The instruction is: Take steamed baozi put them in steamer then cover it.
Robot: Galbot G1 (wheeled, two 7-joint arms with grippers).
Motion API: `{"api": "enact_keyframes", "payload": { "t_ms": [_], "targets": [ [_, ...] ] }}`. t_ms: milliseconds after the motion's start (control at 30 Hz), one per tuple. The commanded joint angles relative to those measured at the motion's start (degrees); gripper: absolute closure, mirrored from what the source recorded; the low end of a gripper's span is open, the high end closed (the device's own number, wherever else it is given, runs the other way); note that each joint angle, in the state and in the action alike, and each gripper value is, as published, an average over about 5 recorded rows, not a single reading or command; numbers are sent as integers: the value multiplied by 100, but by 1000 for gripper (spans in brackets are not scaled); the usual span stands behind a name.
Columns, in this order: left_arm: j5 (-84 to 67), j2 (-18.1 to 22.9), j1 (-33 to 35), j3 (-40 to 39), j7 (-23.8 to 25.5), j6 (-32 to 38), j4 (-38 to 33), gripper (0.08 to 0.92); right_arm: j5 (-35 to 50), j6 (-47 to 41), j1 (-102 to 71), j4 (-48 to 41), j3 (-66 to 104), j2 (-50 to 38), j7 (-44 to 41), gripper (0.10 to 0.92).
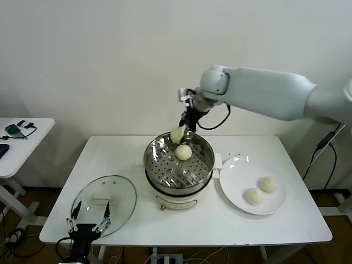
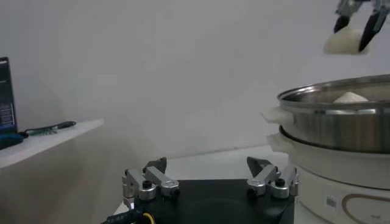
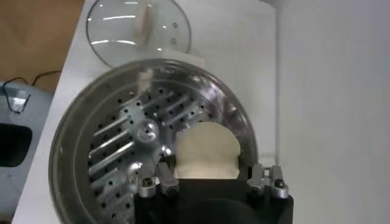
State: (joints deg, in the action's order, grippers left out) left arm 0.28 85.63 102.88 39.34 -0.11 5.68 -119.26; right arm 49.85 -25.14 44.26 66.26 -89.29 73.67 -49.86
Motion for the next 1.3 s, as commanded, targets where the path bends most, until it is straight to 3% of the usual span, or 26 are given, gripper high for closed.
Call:
{"api": "enact_keyframes", "payload": {
  "t_ms": [33, 567, 833, 1033, 1300],
  "targets": [
    [-3, 5, 10, -6, 11, -22, -12, 177, -47, -483, -382, 28, -253, 844, 447, 347],
    [14, -9, -12, 52, 18, -10, 68, 177, -62, -625, -894, -168, -267, 1016, 611, 335],
    [26, -2, -20, 52, 15, -5, 93, 177, -69, -601, -735, -117, -181, 840, 447, 207],
    [67, 3, -18, 32, 22, -75, 59, 177, -135, -380, -134, 249, -221, 231, 128, 203],
    [114, 9, 11, 13, 20, -48, 64, 177, -311, 199, 834, 1095, -658, -1518, -403, 203]
  ]
}}
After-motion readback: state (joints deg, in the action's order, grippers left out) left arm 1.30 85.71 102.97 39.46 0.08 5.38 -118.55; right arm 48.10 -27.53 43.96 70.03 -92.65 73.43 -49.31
